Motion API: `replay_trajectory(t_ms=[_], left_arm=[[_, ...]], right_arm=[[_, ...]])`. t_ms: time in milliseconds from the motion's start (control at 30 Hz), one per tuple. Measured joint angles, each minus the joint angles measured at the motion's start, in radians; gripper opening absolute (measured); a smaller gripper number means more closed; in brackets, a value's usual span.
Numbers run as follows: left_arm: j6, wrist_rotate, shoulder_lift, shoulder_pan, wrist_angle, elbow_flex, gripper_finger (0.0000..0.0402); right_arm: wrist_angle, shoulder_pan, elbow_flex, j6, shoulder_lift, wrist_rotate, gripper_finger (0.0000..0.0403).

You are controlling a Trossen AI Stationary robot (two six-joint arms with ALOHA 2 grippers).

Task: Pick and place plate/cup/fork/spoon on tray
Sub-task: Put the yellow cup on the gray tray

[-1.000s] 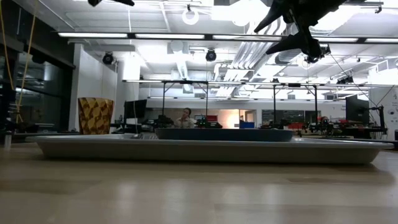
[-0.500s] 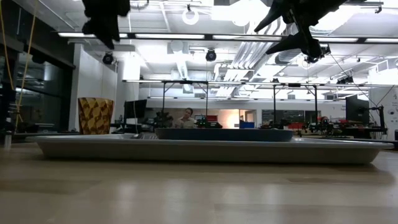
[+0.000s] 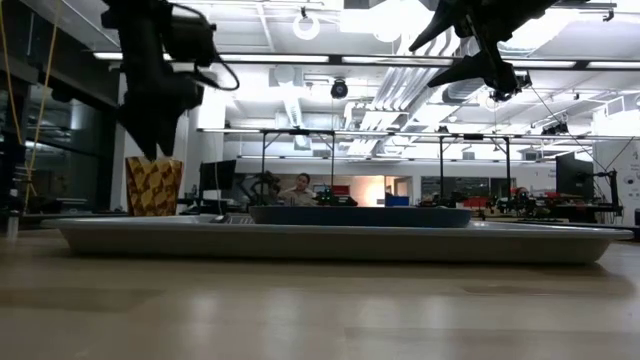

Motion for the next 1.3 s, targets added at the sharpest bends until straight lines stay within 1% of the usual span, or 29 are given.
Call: replay_trajectory(t_ms=[200, 300, 367, 400, 433, 500, 533, 567, 667, 733, 833, 900, 1000, 1133, 1200, 1300], left_arm=[[0.003, -0.063, 0.0, 0.0, 0.088, -0.12, 0.025], [0.006, -0.068, 0.001, 0.0, 0.122, -0.163, 0.0234], [0.015, -0.055, 0.001, -0.004, 0.127, -0.168, 0.0198], [0.019, -0.051, 0.001, -0.008, 0.133, -0.166, 0.0169], [0.026, -0.046, 0.001, -0.013, 0.136, -0.163, 0.0134], [0.051, -0.022, 0.001, -0.023, 0.137, -0.138, 0.0051], [0.068, -0.015, 0.001, -0.029, 0.138, -0.114, 0.0026], [0.087, -0.009, 0.001, -0.036, 0.137, -0.085, 0.0018], [0.149, -0.029, 0.003, -0.066, 0.116, 0.04, 0.0008], [0.176, -0.046, 0.02, -0.087, 0.104, 0.134, 0.0006], [0.223, -0.062, 0.06, -0.115, 0.059, 0.289, 0.0005], [0.25, -0.075, 0.112, -0.145, 0.025, 0.394, 0.0004], [0.294, -0.088, 0.213, -0.22, -0.023, 0.539, 0.0004], [0.348, -0.115, 0.373, -0.334, -0.019, 0.718, 0.0003], [0.379, -0.138, 0.455, -0.381, 0.025, 0.791, 0.0003], [0.427, -0.152, 0.556, -0.425, 0.14, 0.869, 0.0002]], right_arm=[[0.0, 0.0, 0.0, -0.003, 0.0, 0.0, 0.0254], [0.0, 0.0, 0.0, -0.003, 0.0, 0.0, 0.0254], [0.0, 0.0, 0.0, -0.003, 0.0, 0.001, 0.0254], [0.0, 0.0, 0.0, -0.003, 0.0, 0.005, 0.0254], [0.0, 0.0, 0.0, -0.002, 0.0, 0.009, 0.0254], [0.0, 0.0, 0.0, 0.0, 0.0, 0.023, 0.0254], [0.0, 0.0, 0.0, 0.001, 0.0, 0.027, 0.0254], [0.0, 0.0, 0.0, 0.007, 0.0, 0.027, 0.0254], [0.022, 0.0, 0.0, 0.01, -0.004, 0.026, 0.0254], [0.069, 0.0, 0.0, 0.002, -0.019, 0.024, 0.0254], [0.158, 0.0, 0.0, -0.054, -0.058, 0.024, 0.0254], [0.23, 0.0, 0.0, -0.108, -0.092, 0.029, 0.0254], [0.34, 0.0, 0.0, -0.19, -0.144, 0.033, 0.0254], [0.423, 0.0, 0.0, -0.27, -0.195, 0.079, 0.0254], [0.439, 0.0, 0.0, -0.298, -0.211, 0.09, 0.0254], [0.472, 0.0, 0.0, -0.331, -0.219, 0.108, 0.0254]])
